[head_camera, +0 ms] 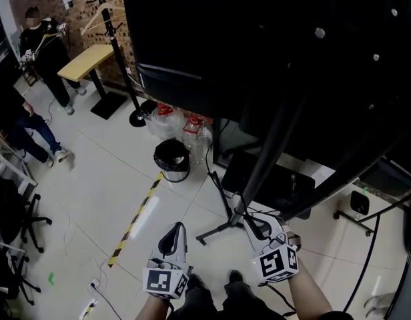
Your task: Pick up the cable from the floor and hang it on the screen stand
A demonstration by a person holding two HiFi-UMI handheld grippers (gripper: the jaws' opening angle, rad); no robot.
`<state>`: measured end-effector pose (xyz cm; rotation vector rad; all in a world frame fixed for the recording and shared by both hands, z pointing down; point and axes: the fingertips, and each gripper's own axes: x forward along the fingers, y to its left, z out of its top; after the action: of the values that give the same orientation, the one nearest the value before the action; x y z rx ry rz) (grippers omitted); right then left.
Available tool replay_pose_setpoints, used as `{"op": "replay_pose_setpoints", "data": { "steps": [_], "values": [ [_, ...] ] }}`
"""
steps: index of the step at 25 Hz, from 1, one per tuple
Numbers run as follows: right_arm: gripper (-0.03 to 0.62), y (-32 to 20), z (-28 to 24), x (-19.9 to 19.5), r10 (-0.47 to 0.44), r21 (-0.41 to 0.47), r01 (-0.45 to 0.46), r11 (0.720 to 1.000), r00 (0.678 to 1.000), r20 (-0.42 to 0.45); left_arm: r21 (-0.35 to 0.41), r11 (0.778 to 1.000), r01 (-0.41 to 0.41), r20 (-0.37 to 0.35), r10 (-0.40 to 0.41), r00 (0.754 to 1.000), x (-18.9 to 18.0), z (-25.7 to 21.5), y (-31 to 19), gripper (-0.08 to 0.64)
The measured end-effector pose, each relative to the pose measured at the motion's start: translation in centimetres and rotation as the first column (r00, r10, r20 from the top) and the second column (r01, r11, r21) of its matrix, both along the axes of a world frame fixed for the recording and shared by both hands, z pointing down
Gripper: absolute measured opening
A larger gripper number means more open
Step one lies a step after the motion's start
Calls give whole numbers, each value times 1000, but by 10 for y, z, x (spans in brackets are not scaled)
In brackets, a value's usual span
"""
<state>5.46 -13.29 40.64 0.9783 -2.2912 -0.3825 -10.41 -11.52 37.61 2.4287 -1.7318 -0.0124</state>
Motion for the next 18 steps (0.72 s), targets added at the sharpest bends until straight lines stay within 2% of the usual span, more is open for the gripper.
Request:
{"op": "replay_pose_setpoints", "data": {
  "steps": [4, 8, 11, 15, 18],
  "values": [
    [26, -3, -63, 6, -36, 57, 37, 998, 999, -20, -47, 998, -38, 37, 40, 999, 6, -8, -8, 6],
    [26, -11, -122, 10, -60, 125, 66, 990, 997, -54, -61, 986, -156, 33, 158, 987, 30, -38, -17, 5],
    [26, -20, -159, 8, -37, 176, 44, 983, 998, -43, -7, 974, -226, 14, 226, 974, 47, -78, -23, 5],
    [28, -35, -199, 8, 19, 242, -26, 970, 999, 31, 96, 959, -267, -19, 270, 963, 62, -140, -37, 6],
    [28, -41, -222, 10, 42, 258, -65, 964, 995, 93, 138, 941, -309, -22, 315, 949, 75, -174, -48, 5]
  ]
}}
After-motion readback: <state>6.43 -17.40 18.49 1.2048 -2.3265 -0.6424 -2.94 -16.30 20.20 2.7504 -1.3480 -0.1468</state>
